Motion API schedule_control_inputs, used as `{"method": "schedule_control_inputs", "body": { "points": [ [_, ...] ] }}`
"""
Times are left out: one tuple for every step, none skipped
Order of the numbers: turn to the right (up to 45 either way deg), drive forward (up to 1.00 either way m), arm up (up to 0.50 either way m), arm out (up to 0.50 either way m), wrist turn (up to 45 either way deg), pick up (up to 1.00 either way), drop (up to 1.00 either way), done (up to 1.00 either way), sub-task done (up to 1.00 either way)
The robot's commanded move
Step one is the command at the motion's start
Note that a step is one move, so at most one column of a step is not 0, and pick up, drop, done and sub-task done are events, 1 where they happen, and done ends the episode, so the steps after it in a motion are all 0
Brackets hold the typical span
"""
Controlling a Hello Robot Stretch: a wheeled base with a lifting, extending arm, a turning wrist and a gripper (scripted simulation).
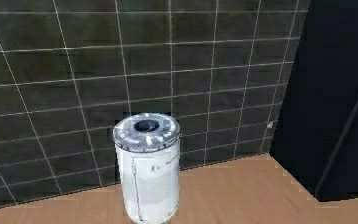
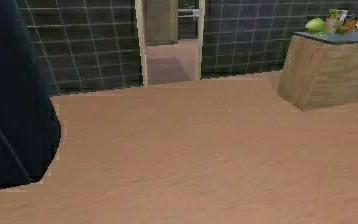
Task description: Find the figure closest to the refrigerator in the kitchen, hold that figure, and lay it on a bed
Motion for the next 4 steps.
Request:
{"method": "schedule_control_inputs", "body": {
  "points": [
    [-18.0,0.00,0.00,0.00,0.0,0.00,0.00,0.00,0.00],
    [0.0,0.05,0.00,0.00,0.0,0.00,0.00,0.00,0.00],
    [-45.0,0.00,0.00,0.00,0.0,0.00,0.00,0.00,0.00],
    [-15.0,0.00,0.00,0.00,0.0,0.00,0.00,0.00,0.00]
  ]
}}
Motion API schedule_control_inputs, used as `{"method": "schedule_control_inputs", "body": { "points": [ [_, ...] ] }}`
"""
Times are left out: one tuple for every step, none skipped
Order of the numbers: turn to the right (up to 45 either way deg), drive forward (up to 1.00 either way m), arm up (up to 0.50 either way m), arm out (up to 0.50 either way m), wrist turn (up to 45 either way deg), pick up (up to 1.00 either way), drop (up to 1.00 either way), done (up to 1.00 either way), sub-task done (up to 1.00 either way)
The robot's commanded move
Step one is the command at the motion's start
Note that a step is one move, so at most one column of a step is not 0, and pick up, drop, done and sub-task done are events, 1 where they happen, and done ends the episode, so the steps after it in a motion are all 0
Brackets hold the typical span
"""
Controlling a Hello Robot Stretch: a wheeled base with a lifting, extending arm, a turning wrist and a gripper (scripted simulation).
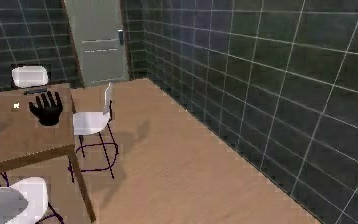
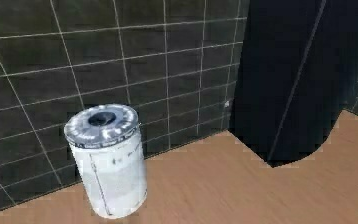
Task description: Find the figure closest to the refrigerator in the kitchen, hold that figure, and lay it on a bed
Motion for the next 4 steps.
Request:
{"method": "schedule_control_inputs", "body": {
  "points": [
    [0.0,0.75,0.00,0.00,0.0,0.00,0.00,0.00,0.00],
    [-45.0,0.00,0.00,0.00,0.0,0.00,0.00,0.00,0.00],
    [-45.0,0.00,0.00,0.00,0.0,0.00,0.00,0.00,0.00],
    [-45.0,0.00,0.00,0.00,0.0,0.00,0.00,0.00,0.00]
  ]
}}
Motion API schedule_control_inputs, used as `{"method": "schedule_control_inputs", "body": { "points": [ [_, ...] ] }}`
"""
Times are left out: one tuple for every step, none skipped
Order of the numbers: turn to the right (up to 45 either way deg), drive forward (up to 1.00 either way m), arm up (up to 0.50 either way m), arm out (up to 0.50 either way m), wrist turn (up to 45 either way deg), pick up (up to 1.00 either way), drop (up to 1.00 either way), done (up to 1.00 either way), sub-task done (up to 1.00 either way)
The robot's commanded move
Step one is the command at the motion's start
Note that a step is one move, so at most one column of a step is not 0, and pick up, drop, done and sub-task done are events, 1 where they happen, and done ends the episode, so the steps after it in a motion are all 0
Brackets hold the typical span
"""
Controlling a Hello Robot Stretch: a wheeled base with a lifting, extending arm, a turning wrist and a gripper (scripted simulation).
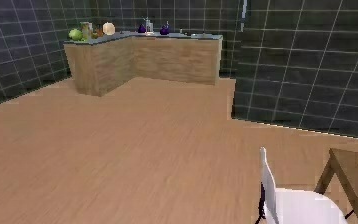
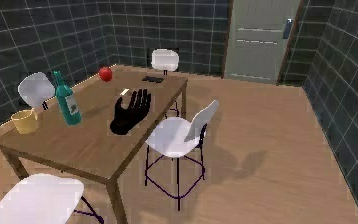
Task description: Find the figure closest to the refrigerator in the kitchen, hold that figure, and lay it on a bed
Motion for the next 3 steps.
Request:
{"method": "schedule_control_inputs", "body": {
  "points": [
    [-12.0,0.00,0.00,0.00,0.0,0.00,0.00,0.00,0.00],
    [45.0,0.00,0.00,0.00,0.0,0.00,0.00,0.00,0.00],
    [45.0,0.00,0.00,0.00,0.0,0.00,0.00,0.00,0.00]
  ]
}}
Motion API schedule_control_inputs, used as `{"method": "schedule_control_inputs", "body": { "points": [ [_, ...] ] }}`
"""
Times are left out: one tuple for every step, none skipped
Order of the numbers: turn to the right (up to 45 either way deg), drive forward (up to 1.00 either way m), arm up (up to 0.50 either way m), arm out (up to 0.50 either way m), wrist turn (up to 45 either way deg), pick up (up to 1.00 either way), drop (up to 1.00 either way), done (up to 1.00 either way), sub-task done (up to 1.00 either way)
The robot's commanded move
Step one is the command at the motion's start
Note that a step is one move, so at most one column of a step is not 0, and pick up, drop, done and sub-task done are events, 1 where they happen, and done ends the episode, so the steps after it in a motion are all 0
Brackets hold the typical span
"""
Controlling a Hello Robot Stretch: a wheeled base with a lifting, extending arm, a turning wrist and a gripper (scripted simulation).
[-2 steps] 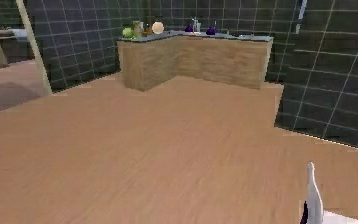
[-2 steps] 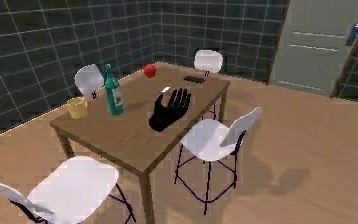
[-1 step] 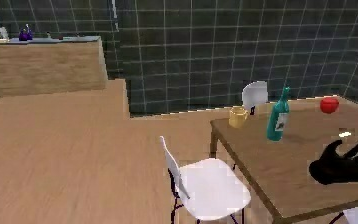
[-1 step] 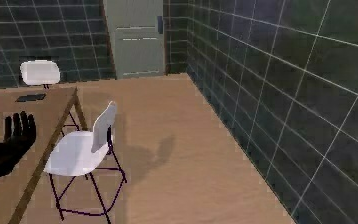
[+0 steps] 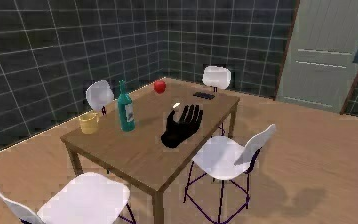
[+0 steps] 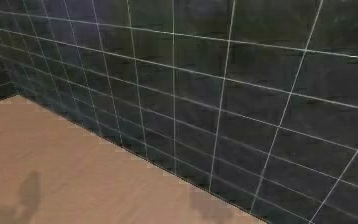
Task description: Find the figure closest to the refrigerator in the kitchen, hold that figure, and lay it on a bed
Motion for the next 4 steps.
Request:
{"method": "schedule_control_inputs", "body": {
  "points": [
    [24.0,0.00,0.00,0.00,0.0,0.00,0.00,0.00,0.00],
    [0.0,0.50,0.00,0.00,0.0,0.00,0.00,0.00,0.00],
    [-45.0,0.00,0.00,0.00,0.0,0.00,0.00,0.00,0.00],
    [-45.0,0.00,0.00,0.00,0.0,0.00,0.00,0.00,0.00]
  ]
}}
